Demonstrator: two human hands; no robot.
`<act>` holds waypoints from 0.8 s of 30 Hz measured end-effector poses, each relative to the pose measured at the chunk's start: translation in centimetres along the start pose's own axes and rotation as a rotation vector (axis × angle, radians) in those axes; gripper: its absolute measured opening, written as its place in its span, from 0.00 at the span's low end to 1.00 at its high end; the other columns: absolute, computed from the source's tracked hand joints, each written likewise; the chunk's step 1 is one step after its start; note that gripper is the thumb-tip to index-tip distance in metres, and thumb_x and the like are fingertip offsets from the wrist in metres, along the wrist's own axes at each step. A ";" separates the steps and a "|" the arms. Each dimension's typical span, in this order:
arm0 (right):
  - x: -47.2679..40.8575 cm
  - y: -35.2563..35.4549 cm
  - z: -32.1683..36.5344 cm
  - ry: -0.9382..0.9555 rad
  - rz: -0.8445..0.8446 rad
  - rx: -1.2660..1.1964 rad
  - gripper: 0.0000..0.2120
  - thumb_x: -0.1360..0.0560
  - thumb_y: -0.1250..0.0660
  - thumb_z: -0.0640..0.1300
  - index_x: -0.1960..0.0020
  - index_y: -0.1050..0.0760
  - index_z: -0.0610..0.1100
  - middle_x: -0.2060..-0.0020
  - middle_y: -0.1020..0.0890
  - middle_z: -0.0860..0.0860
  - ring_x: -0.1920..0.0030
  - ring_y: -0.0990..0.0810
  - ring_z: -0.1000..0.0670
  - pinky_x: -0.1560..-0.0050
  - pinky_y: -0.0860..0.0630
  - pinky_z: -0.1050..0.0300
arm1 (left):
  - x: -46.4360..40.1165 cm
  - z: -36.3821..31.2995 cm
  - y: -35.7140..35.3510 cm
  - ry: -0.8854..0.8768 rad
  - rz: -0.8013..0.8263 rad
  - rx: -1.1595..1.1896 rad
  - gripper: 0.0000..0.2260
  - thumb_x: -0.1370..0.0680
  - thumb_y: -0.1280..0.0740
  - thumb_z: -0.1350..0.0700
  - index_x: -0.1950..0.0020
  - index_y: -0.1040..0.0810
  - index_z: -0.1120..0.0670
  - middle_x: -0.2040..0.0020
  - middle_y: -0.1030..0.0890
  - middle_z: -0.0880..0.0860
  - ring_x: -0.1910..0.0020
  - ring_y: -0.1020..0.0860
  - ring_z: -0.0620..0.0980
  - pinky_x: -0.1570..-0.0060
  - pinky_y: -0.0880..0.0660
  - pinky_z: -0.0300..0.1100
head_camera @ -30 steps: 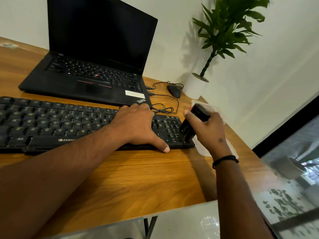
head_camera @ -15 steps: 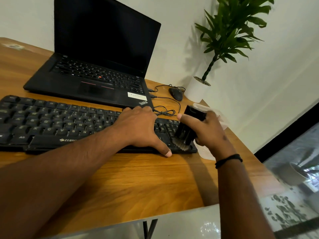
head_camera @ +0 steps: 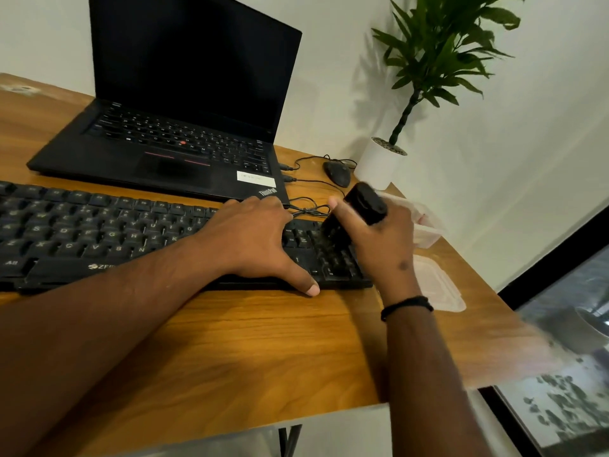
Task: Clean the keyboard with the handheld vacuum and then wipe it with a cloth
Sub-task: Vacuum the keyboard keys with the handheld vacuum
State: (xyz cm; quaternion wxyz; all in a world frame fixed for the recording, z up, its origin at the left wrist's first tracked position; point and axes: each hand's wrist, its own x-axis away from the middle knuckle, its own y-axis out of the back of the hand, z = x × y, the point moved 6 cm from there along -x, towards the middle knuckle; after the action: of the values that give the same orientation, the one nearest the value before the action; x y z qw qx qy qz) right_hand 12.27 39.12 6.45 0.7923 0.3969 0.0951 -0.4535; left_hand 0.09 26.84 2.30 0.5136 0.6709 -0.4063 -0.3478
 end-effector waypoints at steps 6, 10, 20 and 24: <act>1.4 -0.2 -0.1 -0.078 0.087 -0.373 0.12 0.28 0.23 0.45 0.52 0.23 0.40 0.66 0.18 0.46 0.76 0.23 0.52 0.77 0.29 0.62 | 0.0 -0.2 0.2 0.012 0.035 0.002 0.55 0.49 0.39 0.14 0.29 0.29 0.43 0.37 0.28 0.42 0.41 0.28 0.46 0.43 0.28 0.49; 1.4 1.4 -1.1 -0.118 -0.160 -0.392 0.13 0.28 0.24 0.45 0.50 0.26 0.43 0.62 0.22 0.55 0.64 0.22 0.63 0.65 0.27 0.70 | 0.1 -0.5 0.6 0.037 0.088 -0.015 0.61 0.50 0.36 0.15 0.22 0.35 0.47 0.30 0.30 0.43 0.33 0.29 0.48 0.36 0.29 0.51; 3.0 1.3 -1.7 -0.177 -0.141 -0.291 0.10 0.30 0.30 0.51 0.65 0.26 0.48 0.68 0.20 0.51 0.62 0.17 0.51 0.64 0.19 0.50 | -0.2 0.2 0.5 0.019 0.045 0.015 0.68 0.57 0.43 0.14 0.22 0.35 0.48 0.30 0.30 0.45 0.32 0.29 0.50 0.34 0.30 0.56; 2.2 2.4 -0.7 -0.069 -0.132 0.112 0.12 0.30 0.31 0.51 0.68 0.30 0.47 0.72 0.25 0.53 0.67 0.24 0.52 0.67 0.29 0.57 | -0.2 0.1 0.4 0.010 0.035 0.012 0.67 0.56 0.42 0.13 0.23 0.33 0.48 0.31 0.30 0.46 0.33 0.29 0.51 0.34 0.30 0.56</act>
State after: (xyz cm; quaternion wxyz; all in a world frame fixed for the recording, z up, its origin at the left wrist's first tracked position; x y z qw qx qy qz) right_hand 15.58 38.85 6.22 0.7400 0.4177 0.0680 -0.5227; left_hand -0.18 26.90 2.63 0.5178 0.6683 -0.4176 -0.3330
